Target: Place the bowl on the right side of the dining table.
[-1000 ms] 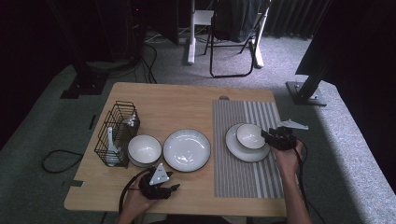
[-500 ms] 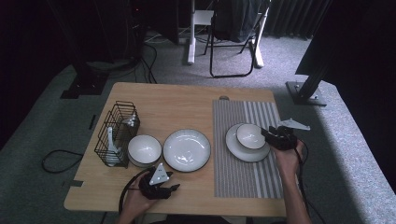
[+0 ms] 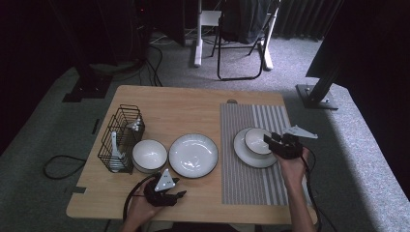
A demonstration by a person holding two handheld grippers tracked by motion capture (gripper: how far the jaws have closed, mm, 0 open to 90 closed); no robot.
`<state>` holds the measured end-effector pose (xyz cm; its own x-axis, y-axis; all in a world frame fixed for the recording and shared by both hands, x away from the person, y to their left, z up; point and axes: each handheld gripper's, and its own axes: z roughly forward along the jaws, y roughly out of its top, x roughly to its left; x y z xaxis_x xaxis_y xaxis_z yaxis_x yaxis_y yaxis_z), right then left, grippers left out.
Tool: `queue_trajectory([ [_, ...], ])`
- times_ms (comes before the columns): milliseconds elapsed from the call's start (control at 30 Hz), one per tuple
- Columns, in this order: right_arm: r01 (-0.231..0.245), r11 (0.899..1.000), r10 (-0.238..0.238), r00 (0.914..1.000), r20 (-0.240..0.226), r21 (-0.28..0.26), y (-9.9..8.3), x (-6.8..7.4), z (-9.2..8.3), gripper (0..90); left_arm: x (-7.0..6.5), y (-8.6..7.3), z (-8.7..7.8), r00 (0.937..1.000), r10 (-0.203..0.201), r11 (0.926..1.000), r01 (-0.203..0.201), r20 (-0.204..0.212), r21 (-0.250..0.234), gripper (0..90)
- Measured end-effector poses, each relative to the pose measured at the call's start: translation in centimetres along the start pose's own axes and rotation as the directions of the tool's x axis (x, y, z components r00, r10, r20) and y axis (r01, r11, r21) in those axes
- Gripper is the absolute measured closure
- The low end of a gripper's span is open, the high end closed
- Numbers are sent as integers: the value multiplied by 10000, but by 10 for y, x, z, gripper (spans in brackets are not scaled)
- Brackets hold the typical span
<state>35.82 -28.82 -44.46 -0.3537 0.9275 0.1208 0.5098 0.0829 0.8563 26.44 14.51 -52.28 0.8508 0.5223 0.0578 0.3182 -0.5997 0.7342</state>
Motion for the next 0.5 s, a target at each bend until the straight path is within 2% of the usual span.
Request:
queue_trajectory([
  [267, 45, 10000, -46, 9994, -345, -36, -2, 6, 0, 587, 0, 0, 0, 10000, 32, 10000, -32, -36, -8, 462],
  [500, 414, 9991, -413, 9974, -595, -7, 0, 13, 0, 587, -1, 0, 0, 10000, 20, 10000, -20, -45, -14, 463],
])
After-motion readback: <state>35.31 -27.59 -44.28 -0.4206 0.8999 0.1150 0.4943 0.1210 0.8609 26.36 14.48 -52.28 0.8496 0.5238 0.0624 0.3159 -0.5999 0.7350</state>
